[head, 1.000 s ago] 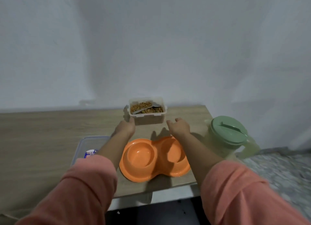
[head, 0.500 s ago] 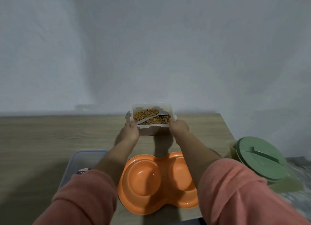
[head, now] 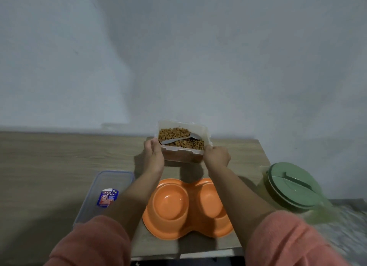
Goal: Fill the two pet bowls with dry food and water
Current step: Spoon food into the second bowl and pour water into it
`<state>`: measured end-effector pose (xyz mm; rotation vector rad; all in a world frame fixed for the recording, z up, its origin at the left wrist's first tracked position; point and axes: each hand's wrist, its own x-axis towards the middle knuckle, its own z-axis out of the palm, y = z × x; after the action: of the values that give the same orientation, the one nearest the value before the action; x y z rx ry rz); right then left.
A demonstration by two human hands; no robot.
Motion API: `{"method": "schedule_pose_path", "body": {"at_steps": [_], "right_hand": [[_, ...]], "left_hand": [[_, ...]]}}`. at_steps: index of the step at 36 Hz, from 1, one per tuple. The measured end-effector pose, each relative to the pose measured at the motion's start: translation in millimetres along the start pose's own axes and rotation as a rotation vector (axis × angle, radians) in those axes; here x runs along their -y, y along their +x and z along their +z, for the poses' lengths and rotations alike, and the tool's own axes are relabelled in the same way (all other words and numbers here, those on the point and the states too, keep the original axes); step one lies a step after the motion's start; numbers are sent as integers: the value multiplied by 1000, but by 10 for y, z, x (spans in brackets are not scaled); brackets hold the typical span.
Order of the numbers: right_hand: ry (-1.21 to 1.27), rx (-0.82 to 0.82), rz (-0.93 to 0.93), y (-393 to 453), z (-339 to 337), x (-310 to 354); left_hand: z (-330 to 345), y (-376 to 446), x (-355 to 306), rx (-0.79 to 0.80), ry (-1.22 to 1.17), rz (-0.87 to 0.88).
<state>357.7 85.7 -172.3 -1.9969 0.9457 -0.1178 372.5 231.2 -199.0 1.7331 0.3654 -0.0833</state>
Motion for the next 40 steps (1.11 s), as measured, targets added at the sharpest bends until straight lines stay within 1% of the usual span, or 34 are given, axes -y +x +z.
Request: {"method": "schedule_pose_path", "body": {"at_steps": [2,4,8,12,17,19,21,23,24,25,28,29,31,34,40], "right_hand": [[6,-10,-71,-127,-77,-14],[-7,0,-133,-267,-174,-22],[-73,31,-266,-556,-340,-47],[-80,74,-399,-812,-393,-63],[-255,128,-493,-1099,-433,-1],[-352,60,-586,-1265,-430,54],[-445,-67,-714,-1453,-413,111],[-475,-143,-820,-1619,-376,164],[-478,-124,-862,-1681,-346,192],[-475,-63,-899,-1735,-314,218],[-501,240,-1020,-1905,-199,289],[-540,319,-1061,-1963,-168,305],[-613,411,-1111,-2049,-116,321],[-655,464,-1137,-2117,-74,338],[-743,471,-1210,-2174,-72,348]], "left_hand": [[-89,-102,-50,-3,-114,-18],[-199,-188,-89,27,-216,-68],[-475,-352,-71,138,-367,-143],[-753,-545,-13,261,-505,-205],[-1040,-768,189,285,-630,-212],[-1123,-883,222,259,-691,-207],[-1186,-973,237,241,-727,-170],[-1242,-1057,240,251,-744,-133],[-1267,-1094,240,263,-747,-124],[-1295,-1119,258,263,-739,-122],[-1380,-1166,298,225,-678,-111],[-1400,-1184,305,209,-650,-108],[-1434,-1197,316,198,-592,-89],[-1480,-1224,296,201,-547,-71],[-1496,-1259,282,202,-492,-18]]}}
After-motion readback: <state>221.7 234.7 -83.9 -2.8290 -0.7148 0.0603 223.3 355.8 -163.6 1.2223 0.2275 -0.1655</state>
